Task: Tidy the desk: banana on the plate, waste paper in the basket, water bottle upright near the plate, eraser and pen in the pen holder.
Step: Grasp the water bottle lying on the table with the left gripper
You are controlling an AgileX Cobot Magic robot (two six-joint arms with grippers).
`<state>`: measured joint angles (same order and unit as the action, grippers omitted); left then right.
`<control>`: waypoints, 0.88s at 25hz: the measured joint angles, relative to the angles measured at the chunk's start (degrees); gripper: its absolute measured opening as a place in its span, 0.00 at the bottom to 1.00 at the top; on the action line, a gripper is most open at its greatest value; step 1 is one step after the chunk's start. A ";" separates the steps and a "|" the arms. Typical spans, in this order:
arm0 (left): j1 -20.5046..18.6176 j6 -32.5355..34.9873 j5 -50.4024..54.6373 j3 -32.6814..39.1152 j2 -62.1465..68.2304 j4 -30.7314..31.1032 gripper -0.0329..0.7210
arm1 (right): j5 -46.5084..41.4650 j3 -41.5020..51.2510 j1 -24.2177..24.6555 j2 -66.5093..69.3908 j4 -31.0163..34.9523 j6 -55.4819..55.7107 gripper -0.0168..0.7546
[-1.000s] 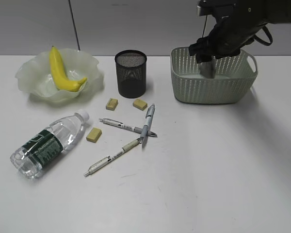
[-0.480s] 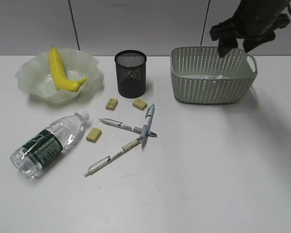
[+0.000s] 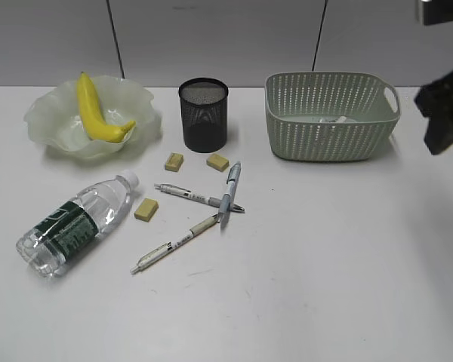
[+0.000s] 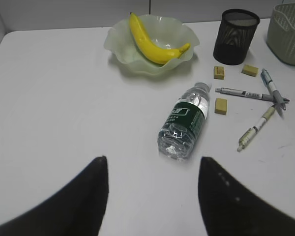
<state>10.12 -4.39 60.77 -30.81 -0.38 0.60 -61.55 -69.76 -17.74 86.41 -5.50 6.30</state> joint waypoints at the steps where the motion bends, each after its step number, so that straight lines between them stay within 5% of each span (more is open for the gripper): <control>1: 0.00 0.00 0.00 0.00 0.00 0.00 0.62 | 0.28 2.98 0.00 -3.03 0.29 0.00 0.63; 10: 0.00 0.00 0.00 0.00 0.00 0.00 0.62 | 0.38 26.38 0.00 -36.57 3.13 -0.17 0.63; 22: 0.00 0.00 0.00 0.00 0.00 0.00 0.62 | 1.31 38.22 0.00 -79.04 3.53 -5.67 0.53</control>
<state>10.12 -4.39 60.77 -30.81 -0.38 0.60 -60.23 -31.54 -17.74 7.37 -1.97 0.64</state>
